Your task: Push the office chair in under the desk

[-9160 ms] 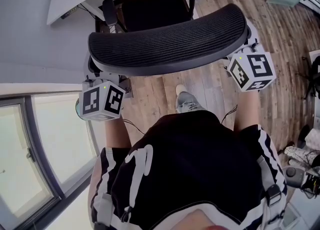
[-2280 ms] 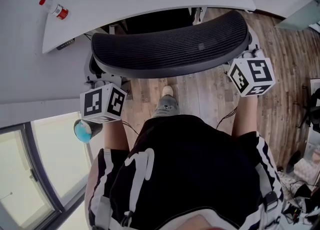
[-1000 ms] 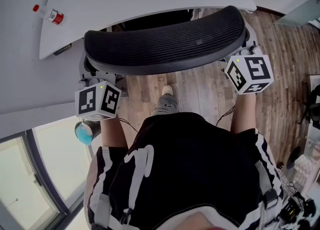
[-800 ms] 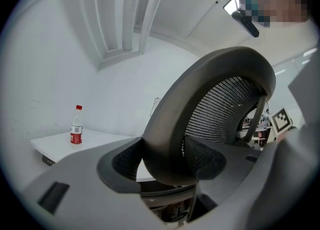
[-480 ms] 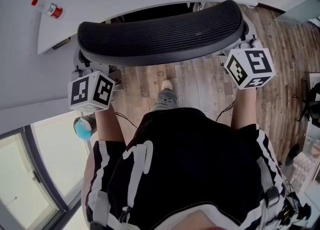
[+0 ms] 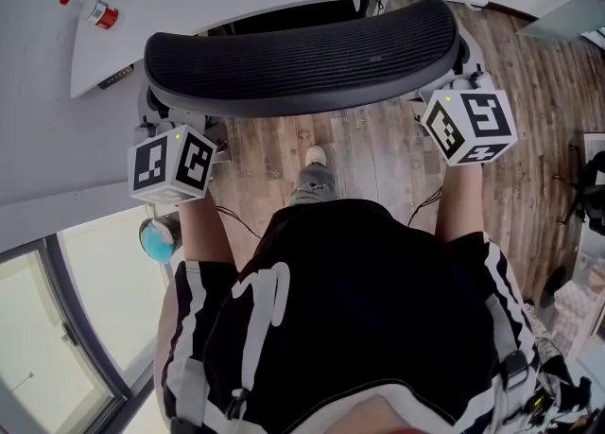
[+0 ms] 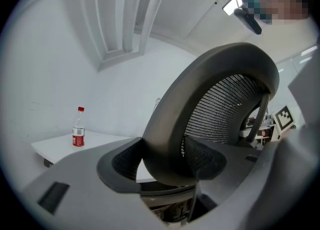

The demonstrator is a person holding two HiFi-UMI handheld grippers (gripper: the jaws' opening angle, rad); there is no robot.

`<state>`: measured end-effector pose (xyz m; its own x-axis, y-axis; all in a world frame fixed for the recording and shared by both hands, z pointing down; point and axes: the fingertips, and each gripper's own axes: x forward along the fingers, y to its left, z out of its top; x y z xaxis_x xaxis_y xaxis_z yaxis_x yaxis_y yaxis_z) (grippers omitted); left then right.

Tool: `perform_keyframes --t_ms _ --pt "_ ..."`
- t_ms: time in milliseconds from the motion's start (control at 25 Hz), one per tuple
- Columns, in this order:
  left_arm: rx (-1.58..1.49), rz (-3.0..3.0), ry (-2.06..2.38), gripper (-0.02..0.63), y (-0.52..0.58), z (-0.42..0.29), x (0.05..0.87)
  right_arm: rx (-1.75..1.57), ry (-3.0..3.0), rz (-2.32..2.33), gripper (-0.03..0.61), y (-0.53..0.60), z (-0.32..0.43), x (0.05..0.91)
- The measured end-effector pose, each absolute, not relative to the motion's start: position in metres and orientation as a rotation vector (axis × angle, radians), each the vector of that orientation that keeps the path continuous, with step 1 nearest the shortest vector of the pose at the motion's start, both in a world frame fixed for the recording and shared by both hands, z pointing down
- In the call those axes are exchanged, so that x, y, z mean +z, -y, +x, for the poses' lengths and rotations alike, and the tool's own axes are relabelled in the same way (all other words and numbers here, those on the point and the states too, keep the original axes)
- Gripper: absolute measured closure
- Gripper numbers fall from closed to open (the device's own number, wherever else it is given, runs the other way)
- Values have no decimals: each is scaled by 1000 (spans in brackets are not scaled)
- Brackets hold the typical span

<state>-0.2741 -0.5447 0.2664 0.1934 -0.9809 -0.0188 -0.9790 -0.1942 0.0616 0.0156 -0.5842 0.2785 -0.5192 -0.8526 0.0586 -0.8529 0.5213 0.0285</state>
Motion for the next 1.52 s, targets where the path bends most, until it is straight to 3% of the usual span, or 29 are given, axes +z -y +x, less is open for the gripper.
perform_keyframes --t_ms 1520 --pt "103 2370 2190 396 479 -259 275 -231 2563 1534 324 525 33 283"
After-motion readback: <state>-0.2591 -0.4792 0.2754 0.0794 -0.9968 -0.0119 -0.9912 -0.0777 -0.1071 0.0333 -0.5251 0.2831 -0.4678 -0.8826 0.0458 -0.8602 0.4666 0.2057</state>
